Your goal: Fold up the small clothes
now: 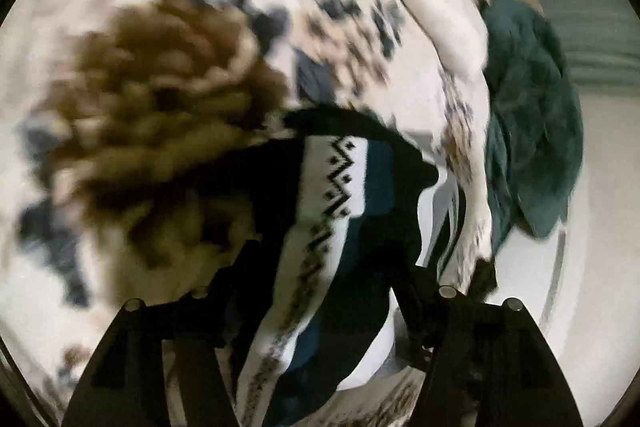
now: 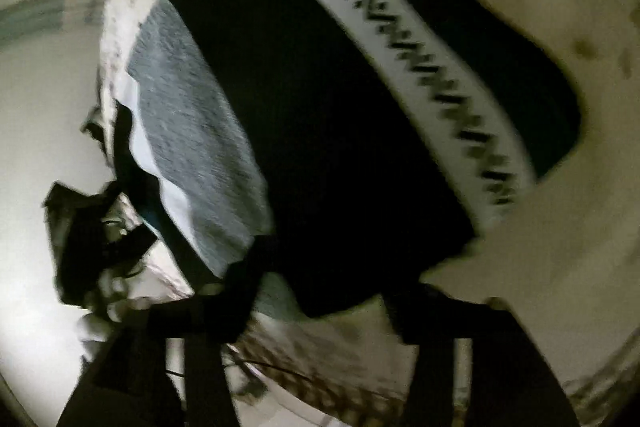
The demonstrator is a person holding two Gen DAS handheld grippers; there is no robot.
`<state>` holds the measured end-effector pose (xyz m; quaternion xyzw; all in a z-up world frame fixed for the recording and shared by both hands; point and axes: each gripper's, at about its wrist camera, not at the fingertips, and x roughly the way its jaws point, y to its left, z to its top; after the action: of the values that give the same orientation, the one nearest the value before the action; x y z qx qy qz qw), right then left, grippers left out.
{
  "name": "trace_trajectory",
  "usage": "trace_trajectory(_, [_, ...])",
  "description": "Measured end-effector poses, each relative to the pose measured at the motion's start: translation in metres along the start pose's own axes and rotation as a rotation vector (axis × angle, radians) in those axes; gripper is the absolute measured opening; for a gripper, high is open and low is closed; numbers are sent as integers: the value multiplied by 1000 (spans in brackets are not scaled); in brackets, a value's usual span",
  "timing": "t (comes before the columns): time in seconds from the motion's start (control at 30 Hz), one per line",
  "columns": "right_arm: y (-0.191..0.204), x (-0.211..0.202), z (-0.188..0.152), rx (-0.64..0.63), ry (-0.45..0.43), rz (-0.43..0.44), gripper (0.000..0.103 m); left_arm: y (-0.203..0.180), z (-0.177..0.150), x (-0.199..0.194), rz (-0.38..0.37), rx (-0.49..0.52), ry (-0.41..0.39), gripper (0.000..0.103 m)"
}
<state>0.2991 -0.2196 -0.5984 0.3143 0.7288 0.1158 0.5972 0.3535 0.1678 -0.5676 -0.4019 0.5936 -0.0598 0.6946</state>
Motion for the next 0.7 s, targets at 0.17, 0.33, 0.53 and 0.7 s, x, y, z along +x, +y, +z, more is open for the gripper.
trace_trajectory(0.17, [-5, -74, 16, -91, -104, -115, 61, -1, 3, -23, 63, 12, -150, 61])
trace_trajectory(0.33, [16, -100, 98, -202, -194, -151, 61, -16, 30, 4, 128, 154, -195, 43])
trace_trajectory(0.53, [62, -43, 179, -316, -188, -191, 5, -17, 40, 11, 136, 189, -201, 21])
trace_trajectory(0.7, [88, -64, 178, -370, -317, -216, 2, 1, 45, 7, 89, 90, -199, 20])
